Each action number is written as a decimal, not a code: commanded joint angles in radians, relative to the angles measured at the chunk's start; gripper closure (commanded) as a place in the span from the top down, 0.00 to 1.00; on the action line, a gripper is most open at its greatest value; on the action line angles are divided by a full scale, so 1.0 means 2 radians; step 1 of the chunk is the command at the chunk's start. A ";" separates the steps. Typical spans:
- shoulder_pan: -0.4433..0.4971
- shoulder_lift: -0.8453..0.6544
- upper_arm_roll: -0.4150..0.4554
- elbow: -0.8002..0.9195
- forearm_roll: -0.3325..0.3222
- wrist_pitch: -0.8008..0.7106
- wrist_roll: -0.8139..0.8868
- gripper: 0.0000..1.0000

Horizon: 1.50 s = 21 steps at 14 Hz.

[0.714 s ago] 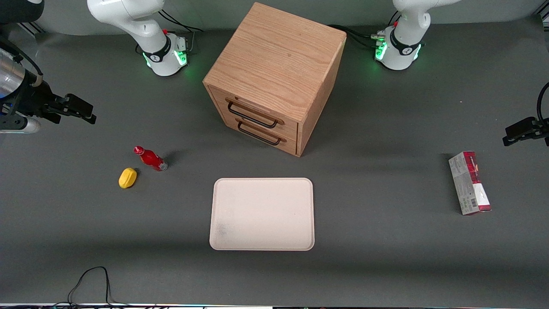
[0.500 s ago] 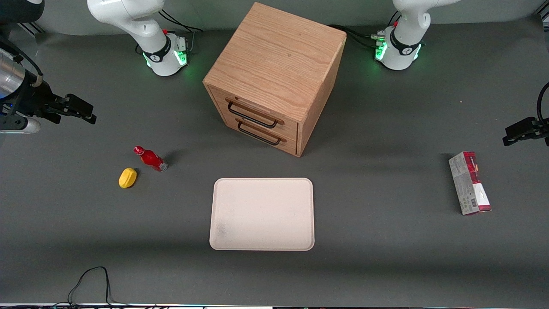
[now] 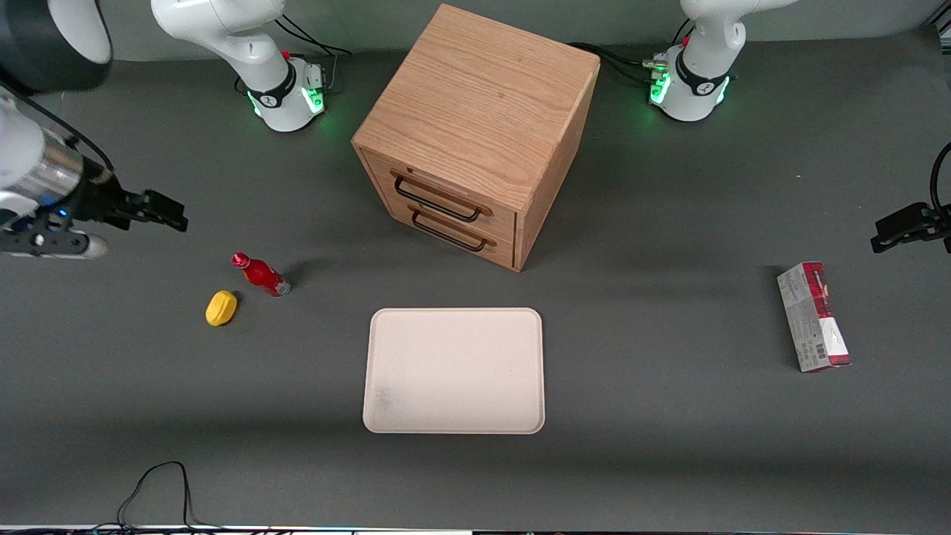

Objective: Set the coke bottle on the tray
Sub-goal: 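Move the open right gripper down over the red Coca-Cola bottle's cap end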

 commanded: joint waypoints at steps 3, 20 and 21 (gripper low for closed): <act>-0.002 -0.034 0.000 -0.178 0.007 0.177 -0.014 1.00; -0.006 -0.002 -0.001 -0.334 0.023 0.423 -0.041 0.27; -0.006 -0.002 -0.001 -0.334 0.029 0.422 -0.040 0.09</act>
